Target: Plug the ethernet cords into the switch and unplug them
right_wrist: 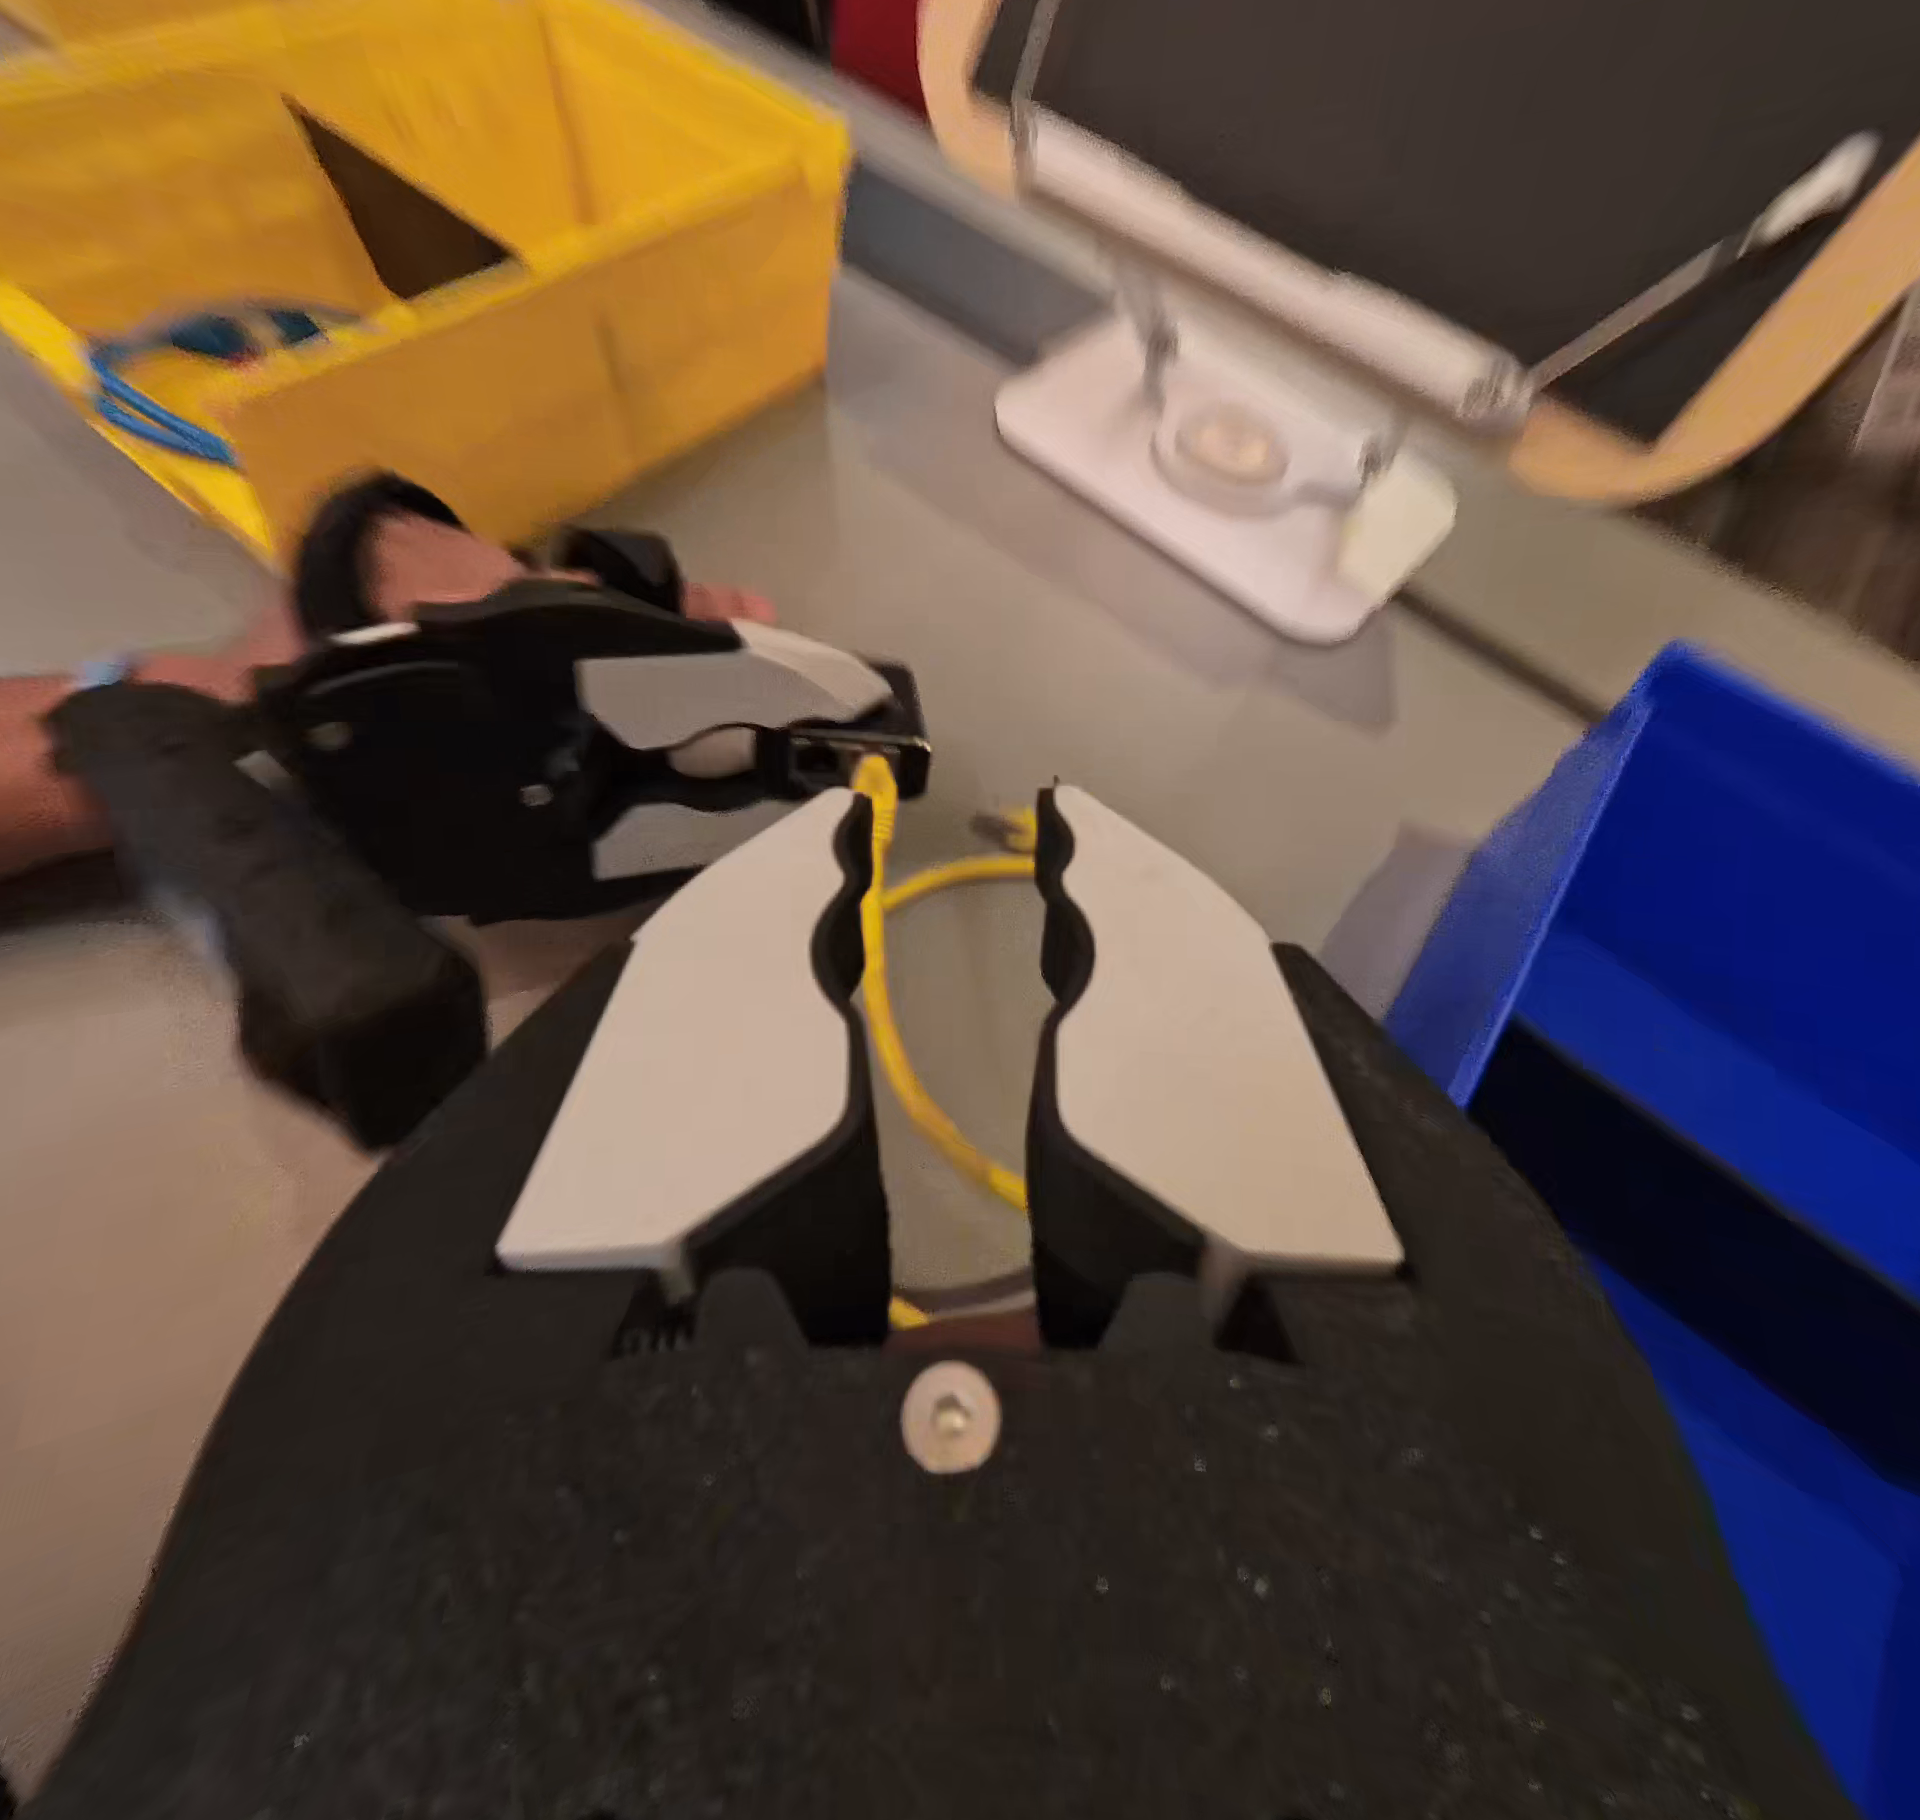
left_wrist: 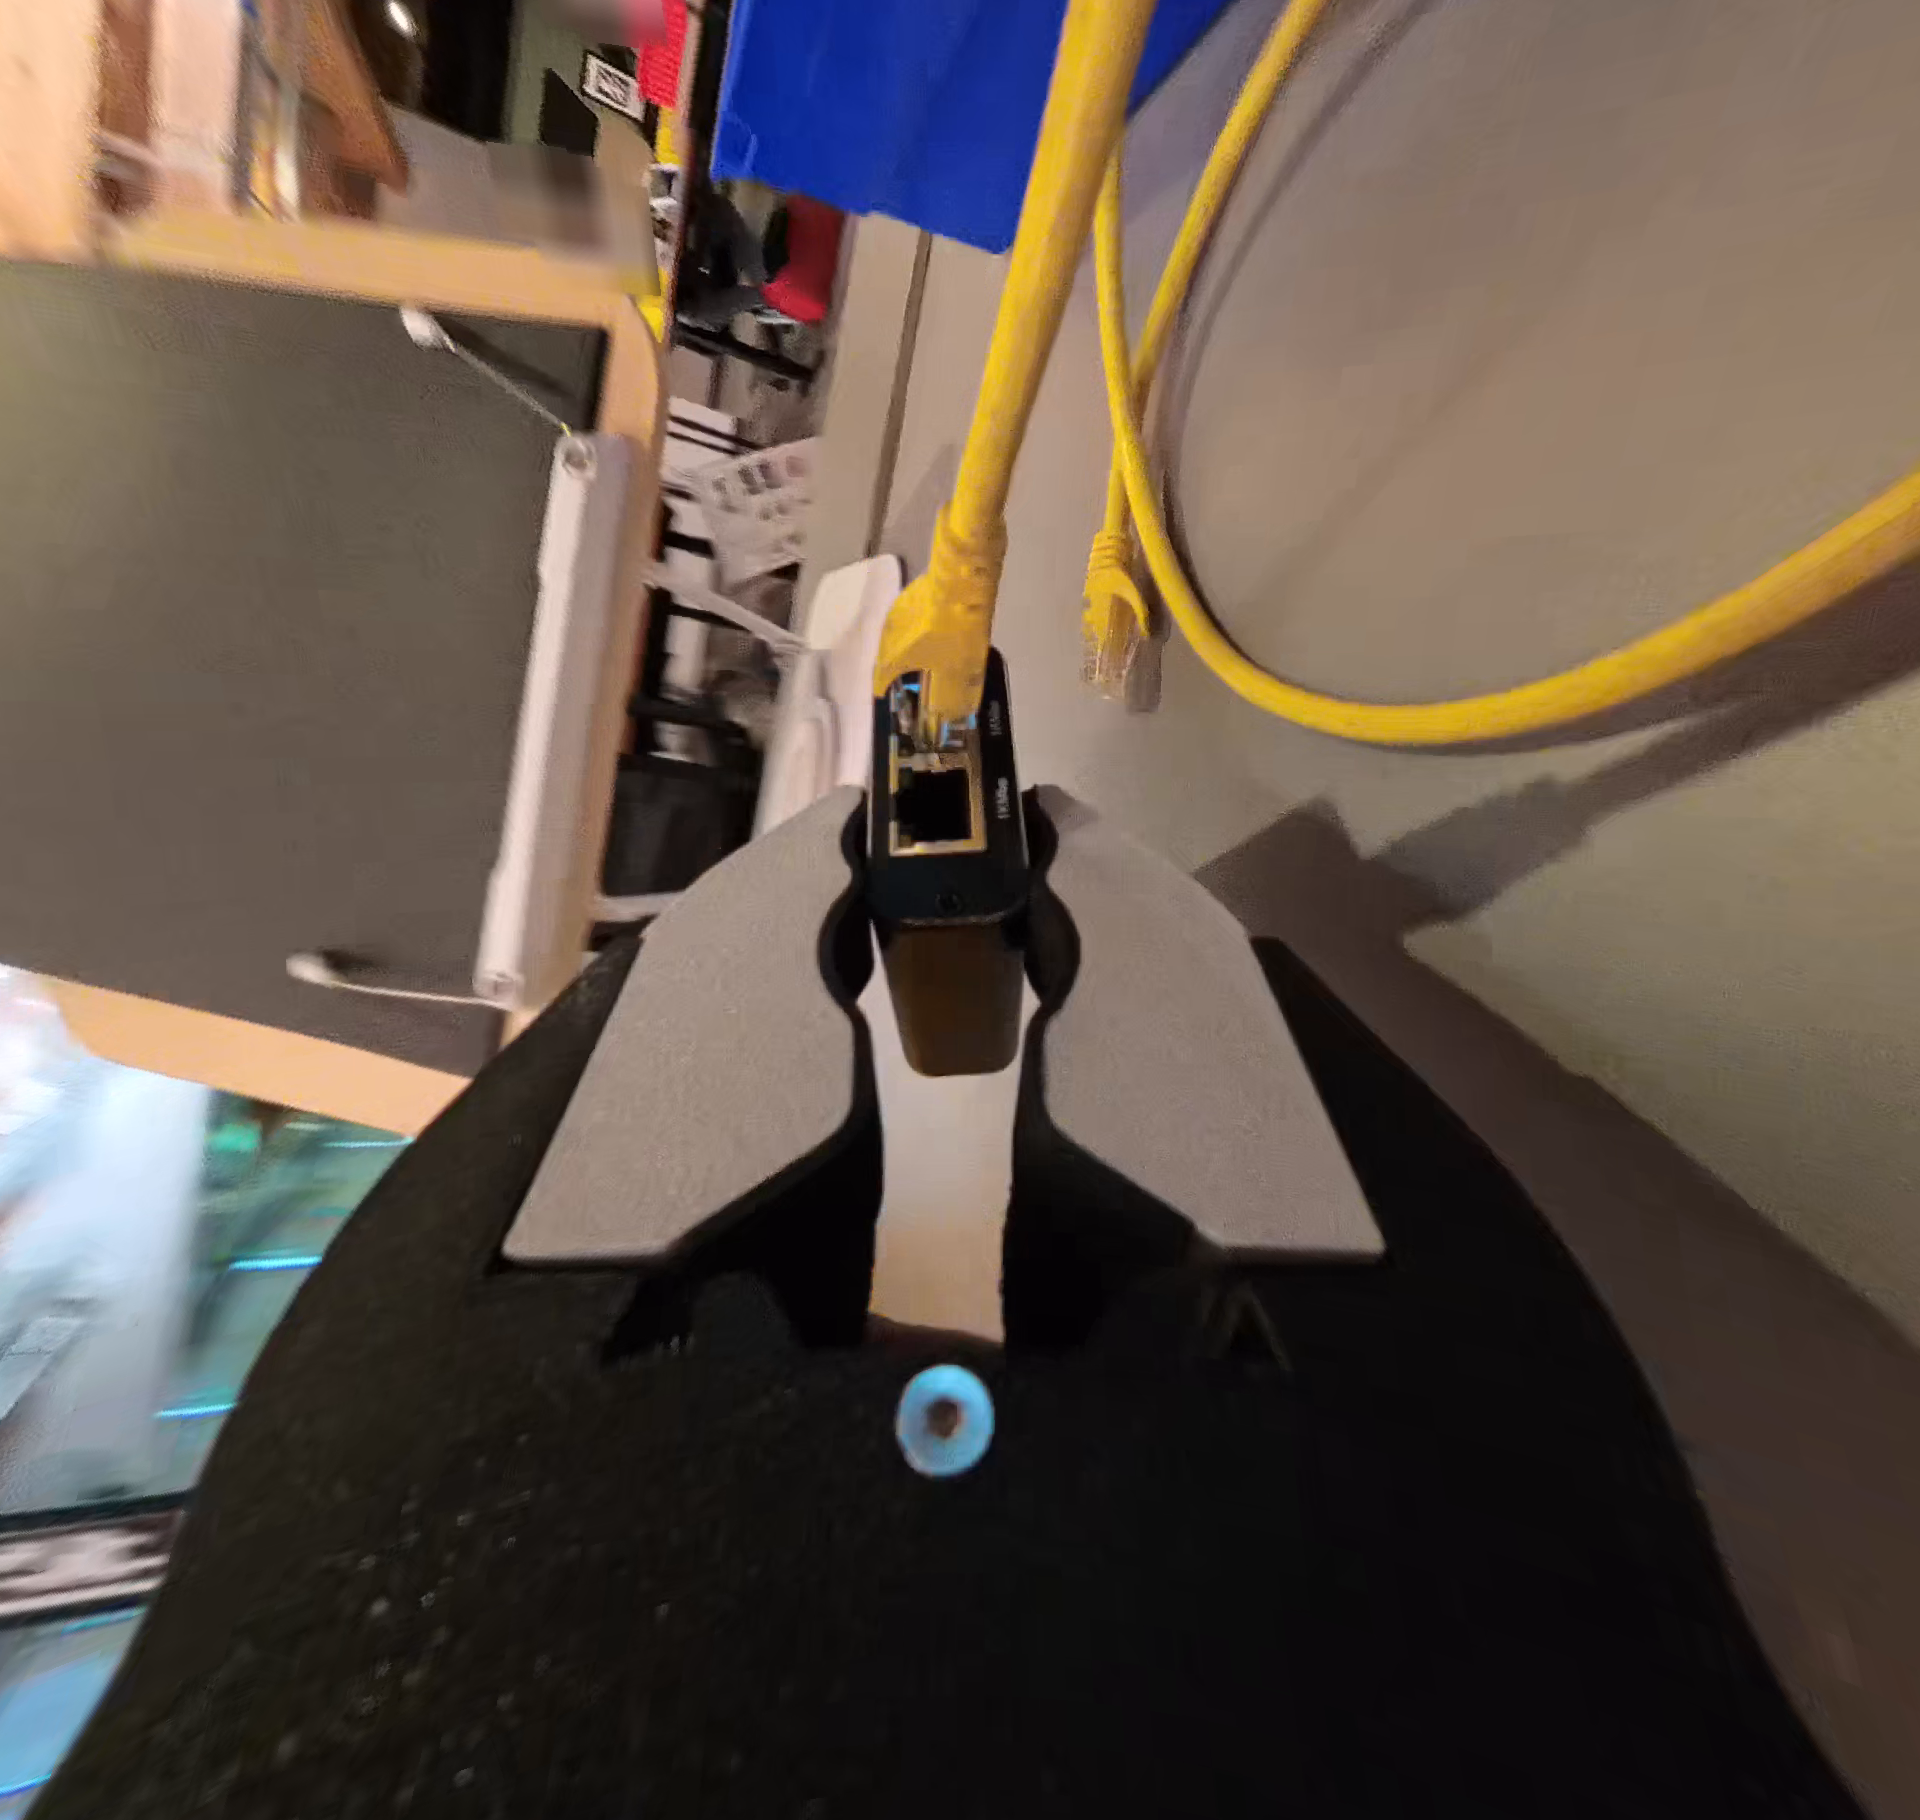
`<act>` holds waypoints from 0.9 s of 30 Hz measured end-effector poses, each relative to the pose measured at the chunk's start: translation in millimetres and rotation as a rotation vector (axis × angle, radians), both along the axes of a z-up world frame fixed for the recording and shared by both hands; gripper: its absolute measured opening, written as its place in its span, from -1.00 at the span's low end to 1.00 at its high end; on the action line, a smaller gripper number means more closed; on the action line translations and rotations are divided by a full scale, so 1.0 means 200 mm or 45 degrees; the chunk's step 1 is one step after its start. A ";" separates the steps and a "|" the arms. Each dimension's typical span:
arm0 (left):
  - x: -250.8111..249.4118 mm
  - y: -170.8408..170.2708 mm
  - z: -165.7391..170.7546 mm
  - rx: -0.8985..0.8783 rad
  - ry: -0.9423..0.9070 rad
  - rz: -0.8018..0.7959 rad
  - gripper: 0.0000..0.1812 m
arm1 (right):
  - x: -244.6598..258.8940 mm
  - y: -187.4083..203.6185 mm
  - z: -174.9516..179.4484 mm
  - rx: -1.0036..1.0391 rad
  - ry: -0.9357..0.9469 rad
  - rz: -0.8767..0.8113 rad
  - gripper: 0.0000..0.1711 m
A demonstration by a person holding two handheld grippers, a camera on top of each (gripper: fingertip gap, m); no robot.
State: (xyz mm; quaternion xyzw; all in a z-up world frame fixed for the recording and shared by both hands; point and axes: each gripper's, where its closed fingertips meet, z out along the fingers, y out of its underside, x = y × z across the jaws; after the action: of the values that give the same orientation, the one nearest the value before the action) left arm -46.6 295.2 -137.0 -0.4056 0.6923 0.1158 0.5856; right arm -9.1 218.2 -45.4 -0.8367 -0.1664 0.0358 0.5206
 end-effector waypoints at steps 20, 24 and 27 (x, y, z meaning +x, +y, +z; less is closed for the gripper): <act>0.05 -0.14 0.10 -0.351 -0.294 -0.159 -0.73 | -0.14 0.14 -0.19 0.307 0.254 -0.086 -0.79; 0.06 -0.15 0.08 -0.380 -0.286 -0.168 -0.73 | -0.15 0.13 -0.22 0.239 0.157 -0.038 -0.86; 0.05 -0.15 0.10 -0.341 -0.284 -0.163 -0.73 | -0.14 0.11 -0.24 0.201 0.090 -0.040 -0.78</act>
State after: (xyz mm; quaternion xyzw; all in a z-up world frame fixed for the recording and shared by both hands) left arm -36.8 265.8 -117.2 -0.4453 0.6567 -0.0607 0.6056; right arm -36.8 240.2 -93.9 -0.7937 -0.1370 0.0440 0.5911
